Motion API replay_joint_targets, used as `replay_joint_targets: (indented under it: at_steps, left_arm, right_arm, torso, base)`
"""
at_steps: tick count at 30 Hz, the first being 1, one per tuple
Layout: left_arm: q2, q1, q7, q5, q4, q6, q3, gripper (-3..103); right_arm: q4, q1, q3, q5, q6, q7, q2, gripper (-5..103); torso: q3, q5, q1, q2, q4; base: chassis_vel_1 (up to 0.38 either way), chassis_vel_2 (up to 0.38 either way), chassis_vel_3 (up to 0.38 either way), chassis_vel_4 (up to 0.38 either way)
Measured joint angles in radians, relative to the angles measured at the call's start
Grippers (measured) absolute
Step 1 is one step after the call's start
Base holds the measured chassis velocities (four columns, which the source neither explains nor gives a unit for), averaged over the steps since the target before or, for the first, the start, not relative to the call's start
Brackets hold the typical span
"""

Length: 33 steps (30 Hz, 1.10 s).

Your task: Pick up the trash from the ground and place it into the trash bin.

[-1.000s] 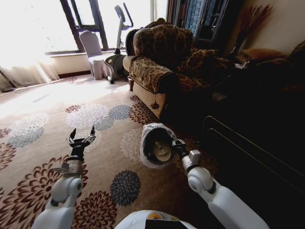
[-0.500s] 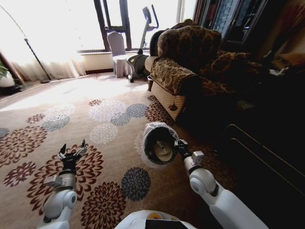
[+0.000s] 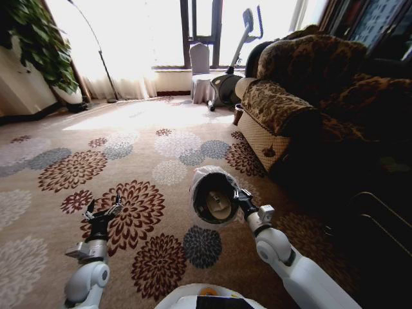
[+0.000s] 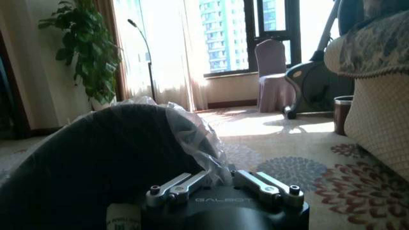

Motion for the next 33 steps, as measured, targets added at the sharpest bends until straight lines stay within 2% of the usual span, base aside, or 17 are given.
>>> replay_joint_targets:
  at_steps: [5, 6, 9, 11, 15, 20, 33]
  left_arm:
    - [-0.039, 0.02, -0.085, 0.048, 0.032, -0.007, -0.001, 100]
    - [-0.039, 0.02, -0.085, 0.048, 0.032, -0.007, -0.001, 100]
    - [-0.053, 0.035, -0.153, 0.083, 0.07, -0.025, -0.002, 100]
    - [-0.062, 0.048, -0.17, 0.106, 0.083, -0.019, -0.001, 100]
    - [-0.084, 0.069, -0.162, 0.136, 0.087, -0.008, 0.009, 100]
    - [-0.105, 0.07, -0.163, 0.143, 0.088, -0.007, 0.021, 100]
    - [-0.092, 0.06, -0.137, 0.114, 0.094, -0.006, 0.016, 100]
  right_arm:
    - [-0.006, 0.007, -0.012, -0.013, 0.0, -0.021, 0.005, 0]
    - [-0.006, 0.007, -0.012, -0.013, 0.0, -0.021, 0.005, 0]
    - [-0.012, 0.01, -0.024, -0.026, 0.0, -0.029, 0.013, 0]
    - [-0.017, 0.01, -0.03, -0.031, 0.0, -0.031, 0.018, 0]
    - [-0.019, 0.008, -0.035, -0.035, 0.0, -0.032, 0.021, 0]
    - [-0.019, 0.006, -0.04, -0.036, 0.0, -0.032, 0.02, 0]
    - [-0.024, -0.01, -0.032, -0.037, 0.009, -0.033, 0.027, 0]
  torso:
    - [0.0, 0.0001, 0.0, 0.0, 0.0001]
    - [0.0, 0.0001, 0.0, 0.0, 0.0001]
    - [0.0, 0.0, 0.0, 0.0, 0.0006]
    - [0.0, 0.0, 0.0, 0.0, 0.0002]
    - [0.0, 0.0001, 0.0, 0.0, -0.0005]
    - [0.0, 0.0, 0.0, 0.0, -0.0002]
    - [0.0, 0.0001, 0.0, 0.0, 0.0002]
  base:
    - [0.107, 0.114, 0.126, 0.132]
    - [0.1, 0.11, 0.13, 0.128]
    - [0.086, 0.105, 0.088, 0.081]
    - [0.059, 0.062, 0.009, 0.032]
    - [0.021, 0.02, -0.023, -0.007]
    - [0.079, 0.074, -0.087, -0.066]
    - [0.235, 0.238, -0.225, -0.231]
